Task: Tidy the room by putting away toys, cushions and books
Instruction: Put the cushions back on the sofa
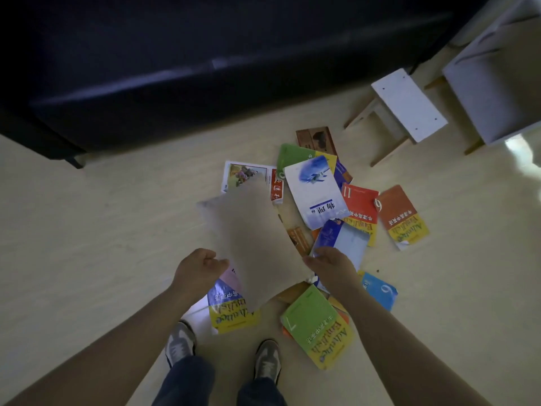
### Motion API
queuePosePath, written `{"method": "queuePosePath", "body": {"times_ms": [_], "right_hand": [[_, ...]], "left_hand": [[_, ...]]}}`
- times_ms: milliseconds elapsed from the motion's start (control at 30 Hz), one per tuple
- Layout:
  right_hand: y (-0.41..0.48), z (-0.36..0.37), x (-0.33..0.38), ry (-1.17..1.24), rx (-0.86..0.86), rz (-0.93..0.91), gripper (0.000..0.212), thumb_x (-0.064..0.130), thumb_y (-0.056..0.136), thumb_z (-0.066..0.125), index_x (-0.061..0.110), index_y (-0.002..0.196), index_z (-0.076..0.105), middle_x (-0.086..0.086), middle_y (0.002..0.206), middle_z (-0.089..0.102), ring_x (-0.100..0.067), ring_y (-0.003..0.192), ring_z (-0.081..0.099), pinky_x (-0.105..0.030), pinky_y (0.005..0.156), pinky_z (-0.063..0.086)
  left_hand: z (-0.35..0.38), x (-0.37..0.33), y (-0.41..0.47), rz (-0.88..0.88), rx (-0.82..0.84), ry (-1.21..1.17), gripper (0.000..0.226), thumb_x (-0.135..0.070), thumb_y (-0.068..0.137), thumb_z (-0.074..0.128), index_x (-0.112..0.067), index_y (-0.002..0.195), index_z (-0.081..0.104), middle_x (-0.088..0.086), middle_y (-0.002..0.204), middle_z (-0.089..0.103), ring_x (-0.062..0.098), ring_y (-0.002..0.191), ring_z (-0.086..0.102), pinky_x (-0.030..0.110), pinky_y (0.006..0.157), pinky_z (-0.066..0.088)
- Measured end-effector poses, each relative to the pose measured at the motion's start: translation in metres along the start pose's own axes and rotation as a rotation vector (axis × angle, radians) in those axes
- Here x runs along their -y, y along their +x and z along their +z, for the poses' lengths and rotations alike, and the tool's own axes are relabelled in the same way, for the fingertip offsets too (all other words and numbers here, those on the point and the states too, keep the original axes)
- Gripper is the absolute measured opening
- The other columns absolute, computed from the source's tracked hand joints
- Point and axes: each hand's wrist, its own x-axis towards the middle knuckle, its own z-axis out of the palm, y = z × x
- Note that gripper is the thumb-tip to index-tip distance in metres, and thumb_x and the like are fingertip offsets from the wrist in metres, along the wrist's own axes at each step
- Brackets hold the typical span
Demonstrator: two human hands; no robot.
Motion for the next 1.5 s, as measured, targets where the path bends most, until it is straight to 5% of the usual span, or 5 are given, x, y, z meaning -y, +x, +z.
{"method": "queuePosePath", "body": {"times_ms": [600,733,900,1167,1500], "right_hand": [[0.210,0.122,-0.084,-0.146,0.070,0.048,0.071,0.052,0.085,0.064,0.012,0.140,0.043,-0.007,0.141,0.048,-0.025,0.128,0.046,-0.026,0.090,0.032],[0.243,0.137,-0.089,-0.101,0.033,0.037,0.064,0.050,0.082,0.068,0.015,0.132,0.050,0.002,0.117,0.055,-0.017,0.112,0.052,-0.026,0.085,0.036],[0.275,0.165,-0.107,-0.023,-0.004,0.031,0.100,0.077,0.042,0.069,0.019,0.122,0.055,0.002,0.111,0.063,-0.018,0.101,0.061,-0.033,0.084,0.050],[0.302,0.185,-0.124,0.178,0.036,0.075,0.065,0.035,0.066,0.086,0.016,0.118,0.052,0.011,0.099,0.059,0.001,0.082,0.057,-0.009,0.054,0.048],[0.285,0.188,-0.126,0.128,-0.001,0.019,0.088,0.066,0.047,0.082,0.028,0.123,0.058,0.008,0.113,0.064,-0.015,0.101,0.062,-0.037,0.093,0.052]], "left_hand": [[0.083,0.116,0.226,-0.123,-0.007,0.048,0.083,-0.057,0.079,0.066,-0.004,0.139,0.042,0.013,0.115,0.065,0.030,0.108,0.061,0.032,0.092,0.044],[0.101,0.127,0.263,-0.138,-0.014,-0.006,0.094,-0.062,0.074,0.069,-0.006,0.143,0.037,0.013,0.134,0.054,0.031,0.116,0.057,0.040,0.102,0.045],[0.125,0.143,0.289,-0.148,0.008,-0.104,0.090,-0.054,0.074,0.074,-0.003,0.139,0.038,0.003,0.116,0.051,0.025,0.104,0.057,0.041,0.097,0.050],[0.141,0.164,0.309,-0.145,0.087,-0.241,0.090,-0.075,0.037,0.074,-0.021,0.108,0.060,-0.002,0.112,0.066,0.020,0.102,0.063,0.042,0.094,0.052],[0.135,0.169,0.303,-0.187,0.025,-0.455,0.106,-0.077,0.028,0.080,-0.020,0.116,0.062,-0.004,0.109,0.069,0.019,0.097,0.067,0.040,0.080,0.059]]}}
